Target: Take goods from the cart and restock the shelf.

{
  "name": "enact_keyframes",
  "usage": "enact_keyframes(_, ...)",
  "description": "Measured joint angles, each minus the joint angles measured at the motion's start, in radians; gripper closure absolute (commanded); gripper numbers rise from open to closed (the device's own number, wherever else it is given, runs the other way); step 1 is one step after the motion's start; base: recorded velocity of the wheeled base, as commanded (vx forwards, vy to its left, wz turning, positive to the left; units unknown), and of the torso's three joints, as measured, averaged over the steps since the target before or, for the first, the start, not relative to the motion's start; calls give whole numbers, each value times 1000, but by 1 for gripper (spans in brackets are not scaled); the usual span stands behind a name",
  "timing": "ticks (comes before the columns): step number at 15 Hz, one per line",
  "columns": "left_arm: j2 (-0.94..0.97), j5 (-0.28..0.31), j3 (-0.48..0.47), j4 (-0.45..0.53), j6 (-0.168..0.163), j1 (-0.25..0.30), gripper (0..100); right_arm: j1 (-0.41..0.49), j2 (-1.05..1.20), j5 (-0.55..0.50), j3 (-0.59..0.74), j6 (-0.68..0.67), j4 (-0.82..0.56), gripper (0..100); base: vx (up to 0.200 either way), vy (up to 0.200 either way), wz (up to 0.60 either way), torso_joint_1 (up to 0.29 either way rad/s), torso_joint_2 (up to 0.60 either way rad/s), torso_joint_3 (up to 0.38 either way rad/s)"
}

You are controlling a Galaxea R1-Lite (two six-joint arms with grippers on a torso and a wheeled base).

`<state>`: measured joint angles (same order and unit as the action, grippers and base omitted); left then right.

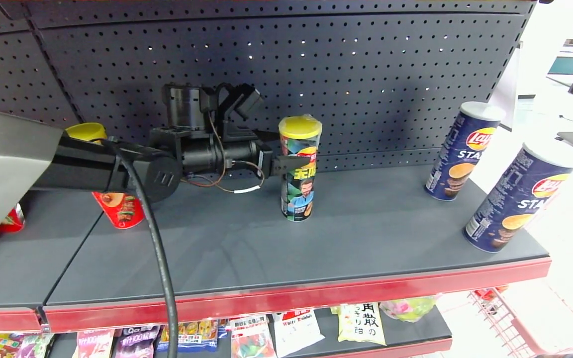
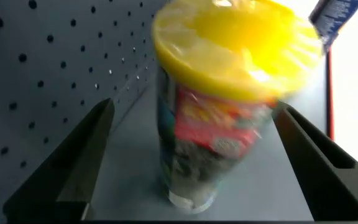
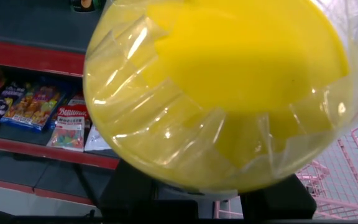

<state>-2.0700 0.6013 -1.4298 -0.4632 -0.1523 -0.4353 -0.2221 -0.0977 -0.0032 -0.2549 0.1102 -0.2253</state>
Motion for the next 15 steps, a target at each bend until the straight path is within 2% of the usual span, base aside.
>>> enact_keyframes(6,-49,14,-47,3,4,-9,0,0,0,0,9,0,0,100,0,0,0,0,0,0)
enact_keyframes(9,-74,15,-110,32,8,-10,0,0,0,0,9,0,0,100,0,0,0,0,0,0)
enact_keyframes(10,-80,15,-124,42,16,-16,100,0,0,0,9,-1,0,100,0,0,0,0,0,0)
enact_keyframes(15,-94,17,-139,53,19,-32,100,0,0,0,17,-1,0,100,0,0,0,0,0,0)
